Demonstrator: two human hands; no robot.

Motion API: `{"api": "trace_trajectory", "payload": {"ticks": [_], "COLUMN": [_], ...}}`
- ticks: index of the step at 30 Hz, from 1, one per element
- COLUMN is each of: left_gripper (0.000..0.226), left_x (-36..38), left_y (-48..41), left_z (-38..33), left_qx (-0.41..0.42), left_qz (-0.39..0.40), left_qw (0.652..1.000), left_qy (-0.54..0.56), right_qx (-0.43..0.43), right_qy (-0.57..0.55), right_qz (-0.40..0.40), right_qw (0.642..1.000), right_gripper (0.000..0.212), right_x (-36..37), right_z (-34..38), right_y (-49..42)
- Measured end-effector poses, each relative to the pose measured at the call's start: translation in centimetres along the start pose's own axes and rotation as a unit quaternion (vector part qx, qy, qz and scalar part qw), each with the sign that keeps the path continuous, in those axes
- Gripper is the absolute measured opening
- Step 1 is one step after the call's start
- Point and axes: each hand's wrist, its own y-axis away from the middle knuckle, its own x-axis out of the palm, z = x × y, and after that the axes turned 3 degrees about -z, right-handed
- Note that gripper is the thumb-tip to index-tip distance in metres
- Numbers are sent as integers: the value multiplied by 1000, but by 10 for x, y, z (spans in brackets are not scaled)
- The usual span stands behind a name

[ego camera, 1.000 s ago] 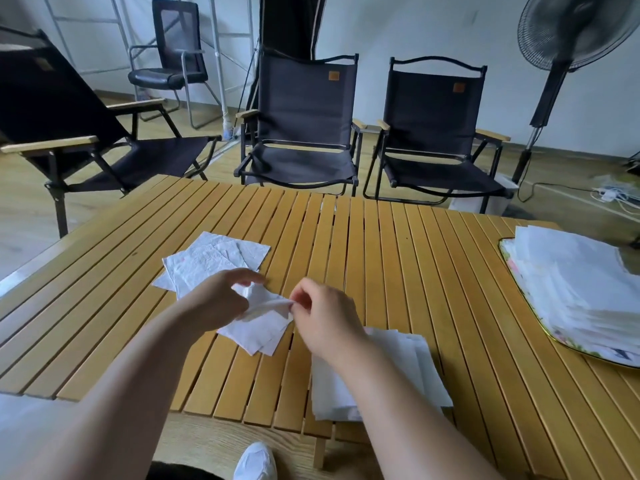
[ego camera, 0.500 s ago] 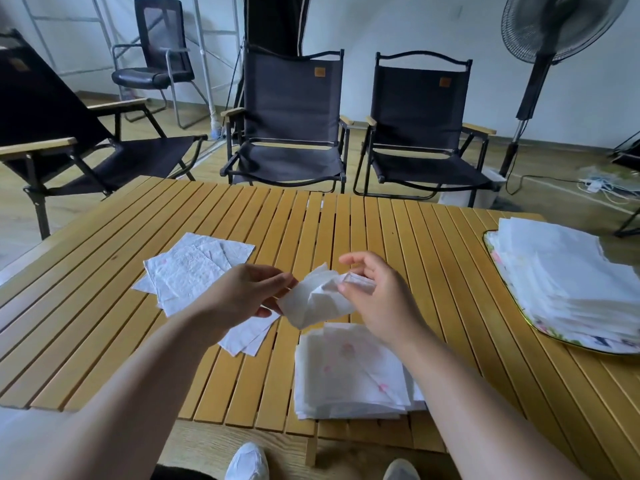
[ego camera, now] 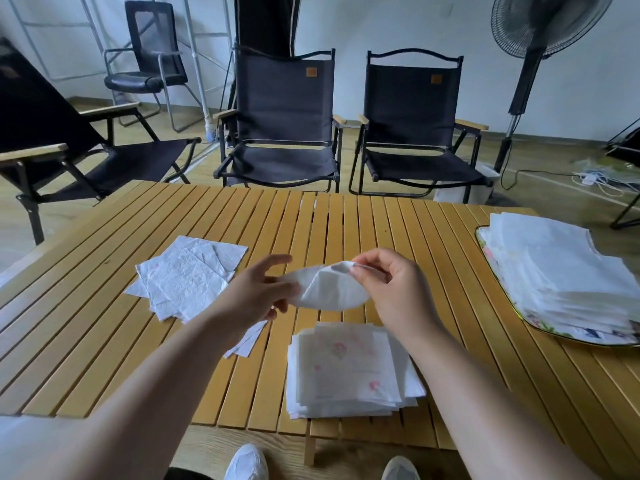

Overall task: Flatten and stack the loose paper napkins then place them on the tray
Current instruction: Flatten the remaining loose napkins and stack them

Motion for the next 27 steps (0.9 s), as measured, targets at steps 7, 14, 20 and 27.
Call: {"api": "trace_trajectory", "payload": {"ticks": [7,14,20,27], "left_gripper": [26,38,11,21], "left_x": [-12,-16,-18,-17], "left_y": [2,1,-1,10], "left_z": [-4,-4,1,-4], "left_qx": [-65,-48,22,-57], "left_qz": [-46,12,-28,178], "left_qw": [990,992,998,982], "left_qy": [116,118,-45,-15], "right_qx": [67,44,8,193], "right_qy": [0,31,16,56], "right_qz": [92,67,4,188], "right_qw": [993,996,1000,961], "right_gripper": [54,7,14,13], "right_x": [9,18,0,-40], "right_z": [6,9,6,-19], "right_y": [-4,-2,-6,0]}}
